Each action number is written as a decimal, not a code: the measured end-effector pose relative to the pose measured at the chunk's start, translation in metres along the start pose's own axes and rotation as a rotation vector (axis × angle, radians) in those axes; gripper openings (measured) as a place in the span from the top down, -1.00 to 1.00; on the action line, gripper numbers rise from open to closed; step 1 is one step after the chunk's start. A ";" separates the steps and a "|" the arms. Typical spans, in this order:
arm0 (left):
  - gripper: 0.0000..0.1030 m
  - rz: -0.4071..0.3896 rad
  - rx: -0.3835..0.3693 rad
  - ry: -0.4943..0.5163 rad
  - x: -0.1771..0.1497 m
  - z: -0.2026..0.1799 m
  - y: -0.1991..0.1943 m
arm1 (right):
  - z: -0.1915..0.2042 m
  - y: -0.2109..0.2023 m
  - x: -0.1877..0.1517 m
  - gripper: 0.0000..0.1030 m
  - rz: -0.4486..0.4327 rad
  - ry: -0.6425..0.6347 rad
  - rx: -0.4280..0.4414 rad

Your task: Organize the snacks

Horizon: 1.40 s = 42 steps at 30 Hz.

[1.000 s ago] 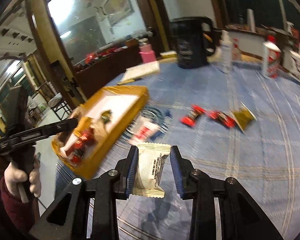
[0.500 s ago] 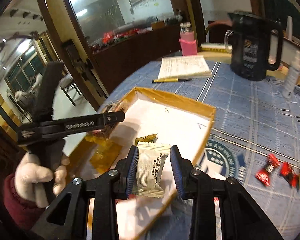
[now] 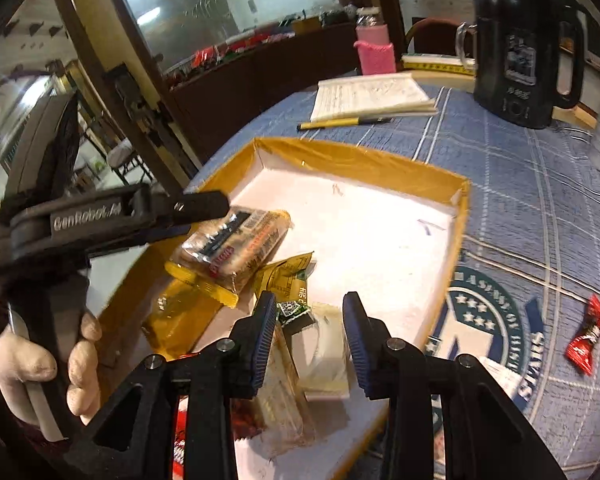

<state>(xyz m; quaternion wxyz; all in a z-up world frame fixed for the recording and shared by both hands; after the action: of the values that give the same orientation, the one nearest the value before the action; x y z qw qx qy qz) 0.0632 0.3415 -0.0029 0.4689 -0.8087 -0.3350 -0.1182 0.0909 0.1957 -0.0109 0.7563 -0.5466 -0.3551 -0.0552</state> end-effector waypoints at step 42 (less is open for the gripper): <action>-0.81 -0.719 0.060 0.601 -0.009 -0.325 -0.437 | -0.302 -0.782 -0.018 0.14 -0.954 0.377 -1.011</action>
<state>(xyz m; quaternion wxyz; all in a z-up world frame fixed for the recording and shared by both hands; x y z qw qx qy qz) -0.1884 0.2119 0.4622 0.4977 -0.5575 -0.4464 -0.4922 -0.1474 -0.3811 0.5496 0.3527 -0.5964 -0.3495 -0.6307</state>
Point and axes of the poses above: each gripper's, at about its wrist camera, not at the fingertips, and y roughly the way its jaws point, z to its left, x to its top, the point moved 8 cm from there along y, roughly the way its jaws point, and after that the axes turned 8 degrees about -x, right-handed, at the moved point
